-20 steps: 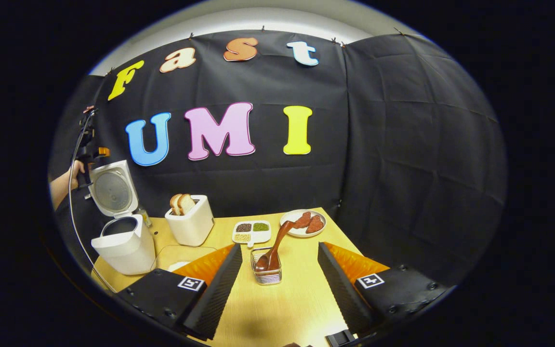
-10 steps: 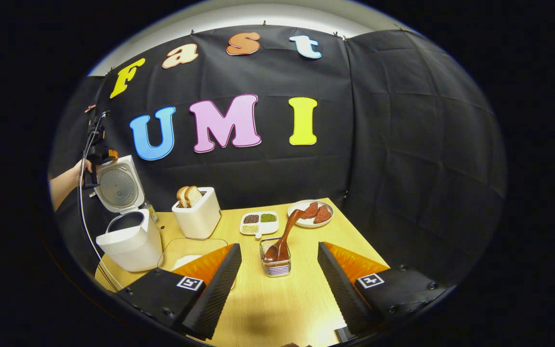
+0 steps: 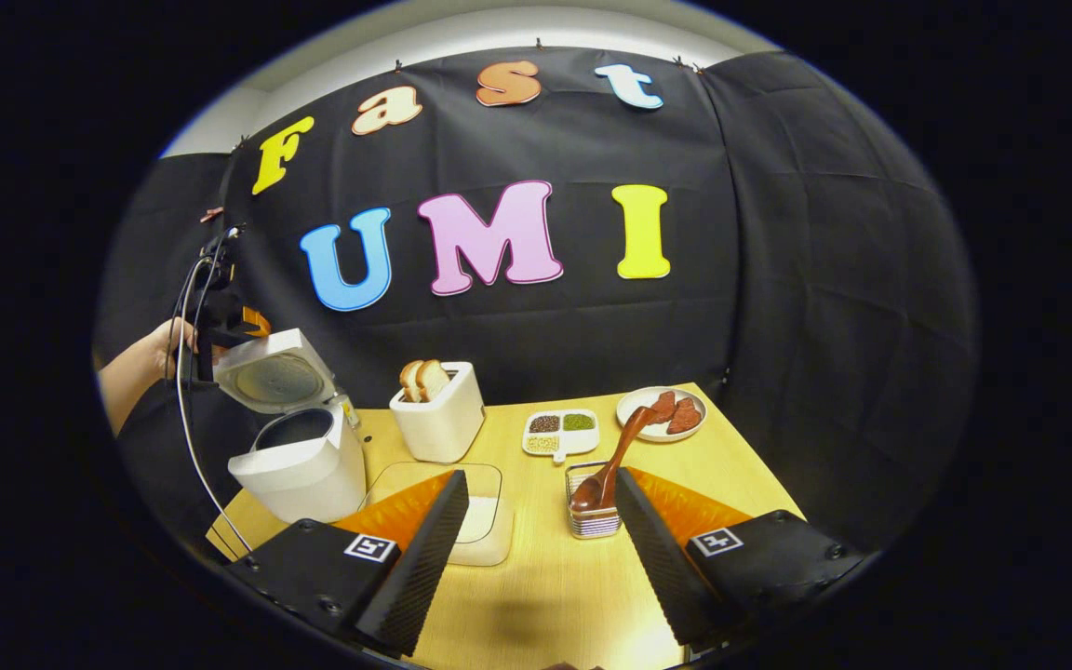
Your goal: Close the left gripper, press the button to open the rice cooker; take a wooden spoon from the chopstick holder with the right hand, scoop a spoonful of rice and pour it into the rice cooker, then put the wooden spoon back into the chopstick holder.
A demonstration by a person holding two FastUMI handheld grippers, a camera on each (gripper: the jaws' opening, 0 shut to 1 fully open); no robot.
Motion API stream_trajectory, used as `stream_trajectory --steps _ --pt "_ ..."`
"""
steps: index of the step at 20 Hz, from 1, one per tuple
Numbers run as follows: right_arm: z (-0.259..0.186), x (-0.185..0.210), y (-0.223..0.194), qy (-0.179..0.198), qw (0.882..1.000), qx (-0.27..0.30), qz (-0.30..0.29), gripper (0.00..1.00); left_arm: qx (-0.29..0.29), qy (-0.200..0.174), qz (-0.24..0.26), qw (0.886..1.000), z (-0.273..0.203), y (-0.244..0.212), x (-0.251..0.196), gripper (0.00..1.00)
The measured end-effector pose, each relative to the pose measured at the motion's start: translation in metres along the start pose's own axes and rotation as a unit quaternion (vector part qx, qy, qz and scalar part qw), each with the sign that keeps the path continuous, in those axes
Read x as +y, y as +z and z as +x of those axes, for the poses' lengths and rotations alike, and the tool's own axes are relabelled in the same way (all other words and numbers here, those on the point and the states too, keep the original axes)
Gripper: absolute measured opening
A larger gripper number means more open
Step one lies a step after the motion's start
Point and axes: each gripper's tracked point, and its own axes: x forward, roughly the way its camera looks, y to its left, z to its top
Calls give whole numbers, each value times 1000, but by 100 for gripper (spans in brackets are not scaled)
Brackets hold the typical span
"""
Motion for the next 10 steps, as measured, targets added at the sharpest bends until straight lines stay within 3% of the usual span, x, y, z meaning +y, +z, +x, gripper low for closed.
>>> stream_trajectory --steps 10 --pt "-3 -5 -14 13 1000 14 5 99 43 7 29 999 -8 -123 -10 98"
